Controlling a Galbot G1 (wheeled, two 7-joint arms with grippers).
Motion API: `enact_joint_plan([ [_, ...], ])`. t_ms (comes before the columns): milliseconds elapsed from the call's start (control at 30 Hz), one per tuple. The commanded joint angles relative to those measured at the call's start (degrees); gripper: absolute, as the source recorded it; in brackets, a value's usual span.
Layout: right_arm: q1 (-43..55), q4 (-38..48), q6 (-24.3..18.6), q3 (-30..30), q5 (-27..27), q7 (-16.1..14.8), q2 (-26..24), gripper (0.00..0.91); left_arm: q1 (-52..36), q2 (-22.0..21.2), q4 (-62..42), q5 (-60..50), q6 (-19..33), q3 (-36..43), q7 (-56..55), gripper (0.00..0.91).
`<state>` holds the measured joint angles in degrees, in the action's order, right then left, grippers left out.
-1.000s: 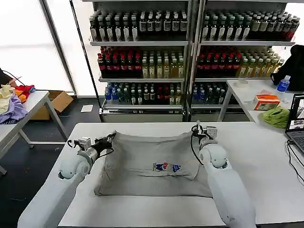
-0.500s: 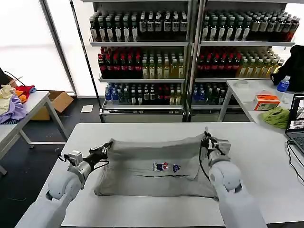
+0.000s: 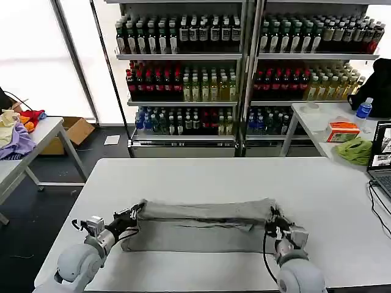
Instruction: Fold and organize the clothes.
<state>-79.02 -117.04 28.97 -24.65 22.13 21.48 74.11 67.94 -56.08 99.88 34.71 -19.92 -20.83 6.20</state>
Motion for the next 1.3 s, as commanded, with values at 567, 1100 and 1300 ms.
enact_joint_plan([
  [567, -6.7, 5.1, -4.4, 0.7, -6.7, -0.6, 1.2, 0.907, 4.4, -1.9, 3.3, -4.9, 1.5, -1.7, 1.0, 0.907],
  [1100, -7.6, -16.0, -2.6, -6.2, -2.6, 0.3, -1.1, 0.907, 7.9, -4.9, 9.3, -1.2, -0.9, -8.8, -4.1, 0.907],
  [1300, -6.8, -17.7, -1.7, -6.2, -2.3, 0.3, -1.4, 0.907, 9.1, -8.8, 8.0, 0.4, -1.9, -8.6, -4.7, 0.907],
])
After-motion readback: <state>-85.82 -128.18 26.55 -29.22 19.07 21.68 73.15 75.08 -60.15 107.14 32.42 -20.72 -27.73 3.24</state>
